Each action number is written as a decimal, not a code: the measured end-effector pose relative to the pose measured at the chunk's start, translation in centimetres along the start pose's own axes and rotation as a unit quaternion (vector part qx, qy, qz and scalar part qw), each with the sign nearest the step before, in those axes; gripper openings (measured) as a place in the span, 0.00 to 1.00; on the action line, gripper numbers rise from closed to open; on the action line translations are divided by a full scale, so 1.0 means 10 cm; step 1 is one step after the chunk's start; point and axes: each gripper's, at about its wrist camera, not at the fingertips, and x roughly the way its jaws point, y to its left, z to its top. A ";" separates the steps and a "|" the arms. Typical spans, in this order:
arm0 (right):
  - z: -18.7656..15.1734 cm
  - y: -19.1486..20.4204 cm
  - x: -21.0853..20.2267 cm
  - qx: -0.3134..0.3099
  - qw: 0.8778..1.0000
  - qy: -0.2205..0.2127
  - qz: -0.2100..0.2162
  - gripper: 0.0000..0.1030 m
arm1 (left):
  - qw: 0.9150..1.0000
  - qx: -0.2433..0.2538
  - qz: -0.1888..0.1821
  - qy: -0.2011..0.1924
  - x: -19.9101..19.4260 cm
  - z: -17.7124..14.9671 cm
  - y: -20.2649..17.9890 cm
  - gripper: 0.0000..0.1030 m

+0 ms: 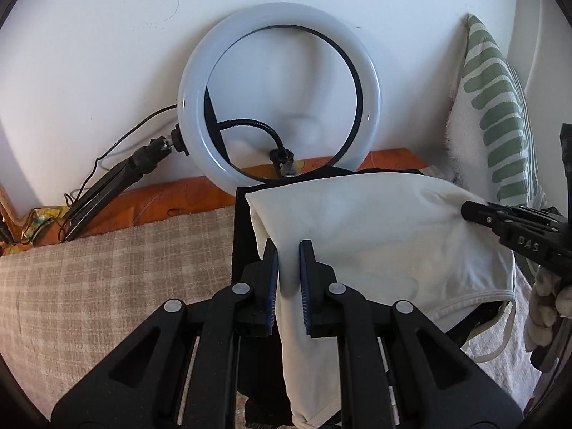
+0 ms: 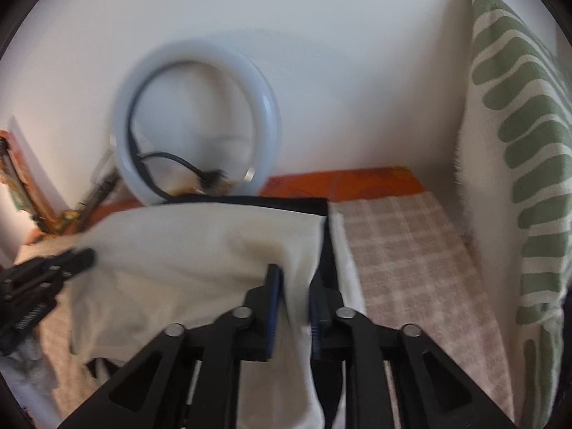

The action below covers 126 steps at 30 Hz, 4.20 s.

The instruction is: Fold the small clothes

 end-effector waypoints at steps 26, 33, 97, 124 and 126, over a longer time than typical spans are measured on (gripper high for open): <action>-0.17 0.50 -1.18 -0.006 0.999 -0.052 -0.013 0.30 | 0.998 0.012 -0.013 -0.062 -1.40 -0.19 0.02 0.10; -0.47 0.82 -1.58 -0.011 0.997 -0.068 -0.018 0.30 | 0.997 0.014 -0.018 -0.073 -1.85 -0.39 0.10 0.10; -1.71 1.53 -1.93 0.036 0.991 -0.131 -0.015 1.00 | 0.995 0.021 0.036 -0.090 -2.64 -1.85 0.50 1.00; -1.73 1.59 -1.88 0.023 0.992 -0.126 -0.010 1.00 | 0.993 0.053 0.052 -0.090 -2.65 -1.88 0.42 1.00; -1.74 1.59 -1.88 0.023 0.992 -0.126 -0.010 1.00 | 0.993 0.051 0.052 -0.090 -2.65 -1.88 0.41 1.00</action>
